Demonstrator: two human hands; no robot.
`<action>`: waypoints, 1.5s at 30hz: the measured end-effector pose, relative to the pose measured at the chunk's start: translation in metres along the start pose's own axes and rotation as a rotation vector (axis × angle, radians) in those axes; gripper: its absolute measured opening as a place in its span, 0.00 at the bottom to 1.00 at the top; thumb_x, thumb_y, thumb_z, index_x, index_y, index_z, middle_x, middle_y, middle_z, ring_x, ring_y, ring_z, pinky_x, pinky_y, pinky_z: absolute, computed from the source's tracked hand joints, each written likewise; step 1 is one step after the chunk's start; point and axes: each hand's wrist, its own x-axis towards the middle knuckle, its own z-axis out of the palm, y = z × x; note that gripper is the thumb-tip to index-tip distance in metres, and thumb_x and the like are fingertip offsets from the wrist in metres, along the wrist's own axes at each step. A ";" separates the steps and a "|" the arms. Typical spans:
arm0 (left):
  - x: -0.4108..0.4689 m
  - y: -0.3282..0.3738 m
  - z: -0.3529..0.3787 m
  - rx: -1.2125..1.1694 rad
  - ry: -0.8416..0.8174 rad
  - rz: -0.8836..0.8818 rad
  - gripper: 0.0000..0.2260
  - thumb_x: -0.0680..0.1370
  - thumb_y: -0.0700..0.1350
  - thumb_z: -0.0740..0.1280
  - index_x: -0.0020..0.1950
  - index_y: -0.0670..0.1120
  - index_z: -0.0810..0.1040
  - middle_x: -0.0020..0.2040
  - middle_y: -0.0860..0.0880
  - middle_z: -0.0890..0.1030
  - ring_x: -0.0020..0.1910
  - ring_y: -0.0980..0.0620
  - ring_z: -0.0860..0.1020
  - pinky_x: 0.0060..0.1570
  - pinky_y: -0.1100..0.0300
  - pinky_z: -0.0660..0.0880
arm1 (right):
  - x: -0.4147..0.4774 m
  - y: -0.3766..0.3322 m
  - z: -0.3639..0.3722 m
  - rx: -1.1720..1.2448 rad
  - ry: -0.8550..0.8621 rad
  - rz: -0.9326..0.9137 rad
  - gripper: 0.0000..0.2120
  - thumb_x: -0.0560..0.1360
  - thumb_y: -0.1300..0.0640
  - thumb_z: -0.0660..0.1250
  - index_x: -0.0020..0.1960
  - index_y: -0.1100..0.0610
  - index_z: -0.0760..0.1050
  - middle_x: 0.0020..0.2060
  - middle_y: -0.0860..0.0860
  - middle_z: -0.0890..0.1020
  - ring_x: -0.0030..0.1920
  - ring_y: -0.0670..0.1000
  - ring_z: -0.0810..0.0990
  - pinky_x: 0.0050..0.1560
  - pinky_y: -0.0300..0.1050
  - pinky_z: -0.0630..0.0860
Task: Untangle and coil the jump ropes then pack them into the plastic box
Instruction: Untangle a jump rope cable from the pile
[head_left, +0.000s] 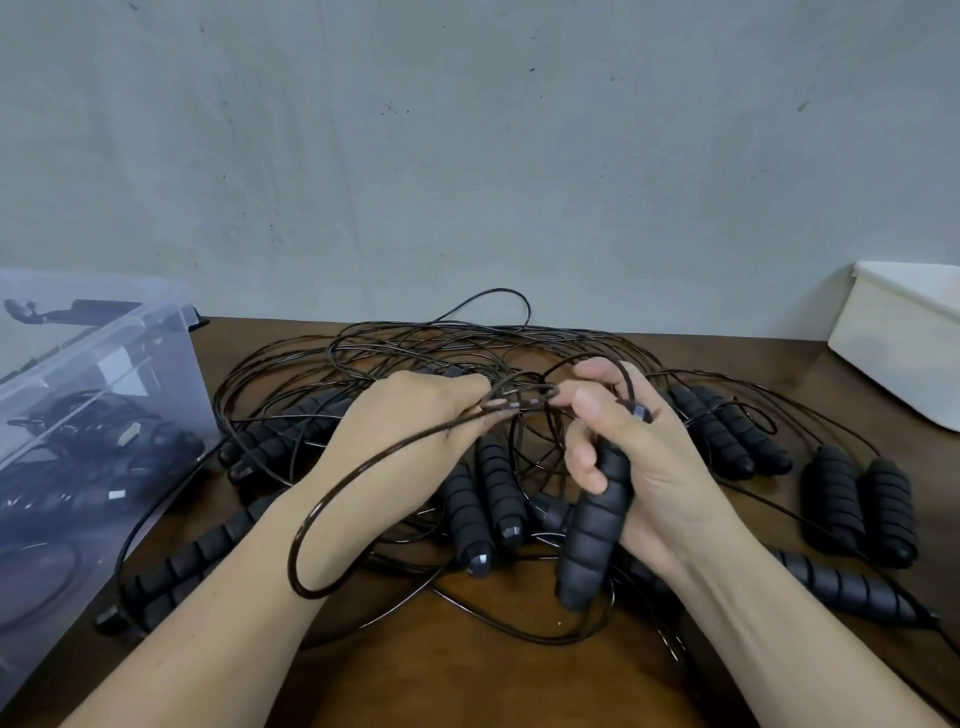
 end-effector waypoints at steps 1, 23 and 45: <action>0.003 -0.002 0.001 -0.014 0.012 0.023 0.17 0.82 0.63 0.57 0.43 0.52 0.72 0.36 0.52 0.79 0.36 0.53 0.78 0.39 0.53 0.76 | 0.001 -0.002 -0.001 0.031 0.026 0.011 0.18 0.71 0.61 0.80 0.57 0.59 0.77 0.46 0.60 0.84 0.26 0.48 0.70 0.26 0.38 0.69; 0.003 -0.005 0.018 -0.088 -0.037 0.128 0.19 0.84 0.66 0.56 0.45 0.54 0.73 0.34 0.55 0.77 0.37 0.55 0.76 0.39 0.54 0.75 | 0.004 0.000 -0.006 -0.201 0.155 -0.050 0.08 0.81 0.58 0.72 0.47 0.60 0.76 0.30 0.55 0.77 0.25 0.52 0.67 0.28 0.42 0.66; 0.001 -0.007 0.015 -0.134 0.017 0.116 0.17 0.84 0.64 0.57 0.49 0.54 0.77 0.33 0.53 0.76 0.36 0.53 0.76 0.38 0.48 0.76 | 0.000 0.008 0.005 -0.026 -0.003 0.203 0.01 0.78 0.65 0.68 0.48 0.62 0.79 0.37 0.55 0.76 0.26 0.49 0.67 0.23 0.40 0.66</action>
